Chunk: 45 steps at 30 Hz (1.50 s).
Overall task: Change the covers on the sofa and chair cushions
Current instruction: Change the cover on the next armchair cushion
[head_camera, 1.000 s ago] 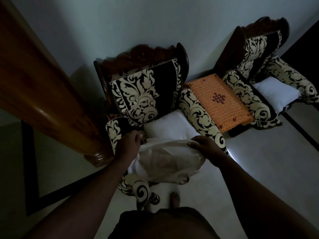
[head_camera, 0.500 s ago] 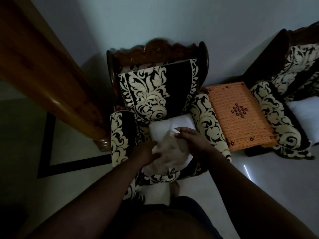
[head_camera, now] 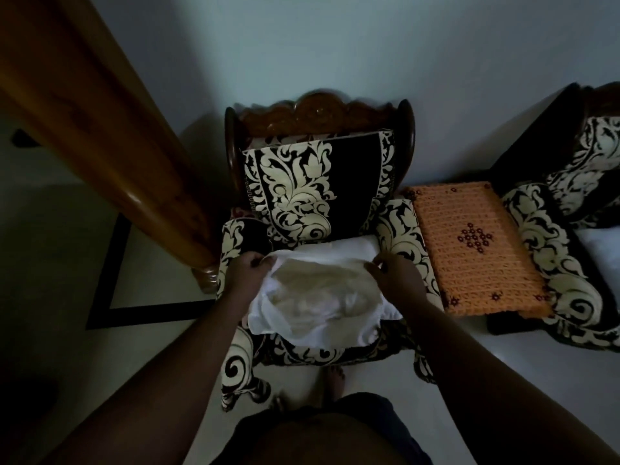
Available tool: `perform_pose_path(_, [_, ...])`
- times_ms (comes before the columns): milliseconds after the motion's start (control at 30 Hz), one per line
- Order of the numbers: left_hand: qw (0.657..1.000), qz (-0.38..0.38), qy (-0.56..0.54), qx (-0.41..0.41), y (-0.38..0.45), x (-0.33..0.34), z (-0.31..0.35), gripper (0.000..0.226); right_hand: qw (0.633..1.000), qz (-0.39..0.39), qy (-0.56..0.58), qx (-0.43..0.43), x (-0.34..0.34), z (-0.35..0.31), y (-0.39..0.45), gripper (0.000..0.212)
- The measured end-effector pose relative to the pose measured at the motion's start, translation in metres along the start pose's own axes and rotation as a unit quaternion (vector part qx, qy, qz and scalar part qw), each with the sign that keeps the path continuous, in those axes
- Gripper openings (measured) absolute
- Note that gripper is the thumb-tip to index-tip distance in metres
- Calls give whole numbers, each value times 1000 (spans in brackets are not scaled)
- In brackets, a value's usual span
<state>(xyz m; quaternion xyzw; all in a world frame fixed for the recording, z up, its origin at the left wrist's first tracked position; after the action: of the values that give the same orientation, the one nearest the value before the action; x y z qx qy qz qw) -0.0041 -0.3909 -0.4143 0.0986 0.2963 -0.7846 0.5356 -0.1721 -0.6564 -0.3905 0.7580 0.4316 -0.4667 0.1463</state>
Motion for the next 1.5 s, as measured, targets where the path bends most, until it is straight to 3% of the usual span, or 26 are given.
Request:
perform_pose_path(67, [998,-3,-42,-36,-9,-7,-5,29,1000,14,-4,-1,16,-4,-9,21])
perform_pose_path(167, [996,-7,-24,-82,-18,-10,-21,43,997,10,77,4,36,-16,-21,24])
perform_pose_path(300, [991,-26,-28,-126,-33,-14,-39,42,982,58,164,76,51,-36,-40,24])
perform_pose_path(400, [994,12,90,-61,-47,-24,-41,45,981,117,120,97,55,-51,-51,20])
perform_pose_path(467, [977,43,209,15,-54,-32,-39,47,991,122,40,44,53,-54,-55,19])
perform_pose_path(567, [952,41,289,94,-59,-36,-43,43,992,25,-114,-44,56,-44,-58,19])
perform_pose_path(667, [960,12,264,88,-55,-32,-53,41,985,-42,-157,-50,63,-26,-56,24])
perform_pose_path(1067, [981,-43,177,-68,2,38,-51,45,962,-263,-58,49,98,51,28,25])
perform_pose_path(1267, [971,-18,207,-116,33,89,-49,44,953,-275,8,127,133,116,91,43])
perform_pose_path(1500, [961,-3,215,-172,51,113,-59,44,927,-272,49,252,177,165,143,88])
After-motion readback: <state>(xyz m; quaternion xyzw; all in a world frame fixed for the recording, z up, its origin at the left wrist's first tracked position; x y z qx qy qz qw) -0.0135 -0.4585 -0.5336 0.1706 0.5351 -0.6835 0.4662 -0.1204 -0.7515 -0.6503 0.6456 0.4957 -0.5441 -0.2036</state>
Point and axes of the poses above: each hand's wrist, its own y-axis towards the middle knuckle, its own x-axis out of the palm, z = x × y, the point moved 1 cm from there along y, towards the middle knuckle, and after that the axes turned 2 degrees about -y, right-handed, at the moved point
